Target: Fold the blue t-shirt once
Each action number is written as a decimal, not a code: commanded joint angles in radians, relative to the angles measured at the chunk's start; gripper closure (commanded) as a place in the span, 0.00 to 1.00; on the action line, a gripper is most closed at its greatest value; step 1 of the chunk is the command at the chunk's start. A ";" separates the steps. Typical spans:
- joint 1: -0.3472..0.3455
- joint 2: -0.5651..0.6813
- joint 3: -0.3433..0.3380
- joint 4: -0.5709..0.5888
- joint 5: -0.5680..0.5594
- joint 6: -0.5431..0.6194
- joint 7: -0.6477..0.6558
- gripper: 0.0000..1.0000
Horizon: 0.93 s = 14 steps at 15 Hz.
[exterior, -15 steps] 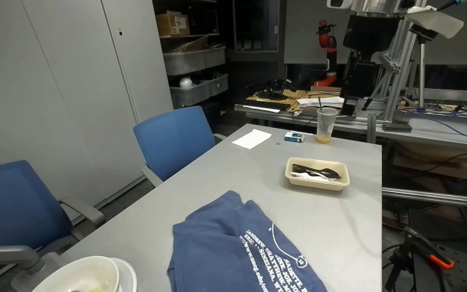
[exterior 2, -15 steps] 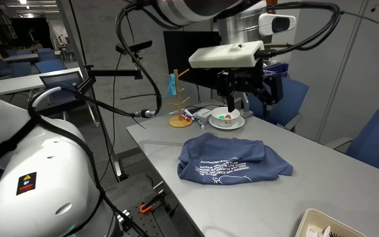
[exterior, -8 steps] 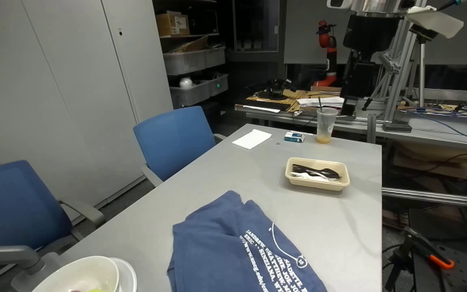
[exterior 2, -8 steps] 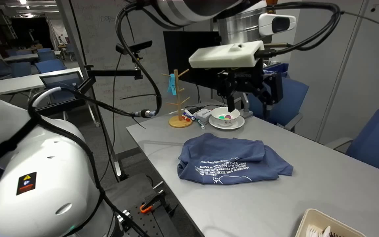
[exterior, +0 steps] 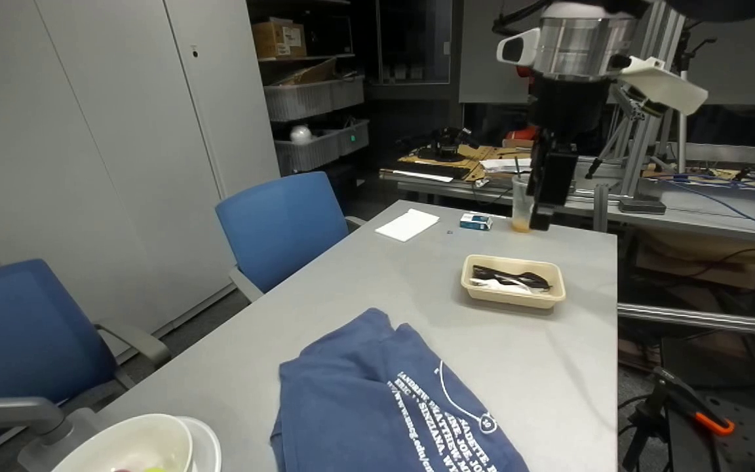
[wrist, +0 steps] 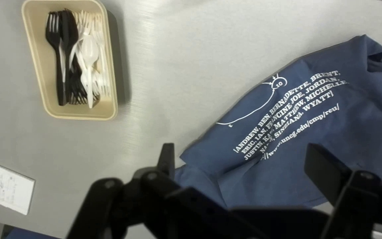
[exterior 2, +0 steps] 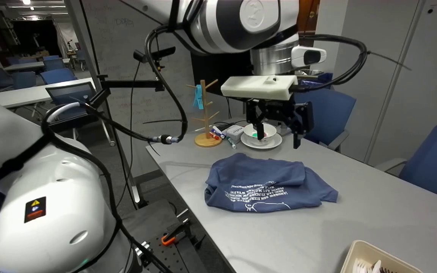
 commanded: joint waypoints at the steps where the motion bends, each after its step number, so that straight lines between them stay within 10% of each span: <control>1: 0.058 0.076 0.014 0.009 0.078 0.046 -0.042 0.00; 14: 0.245 0.278 0.173 0.052 0.386 0.067 -0.105 0.00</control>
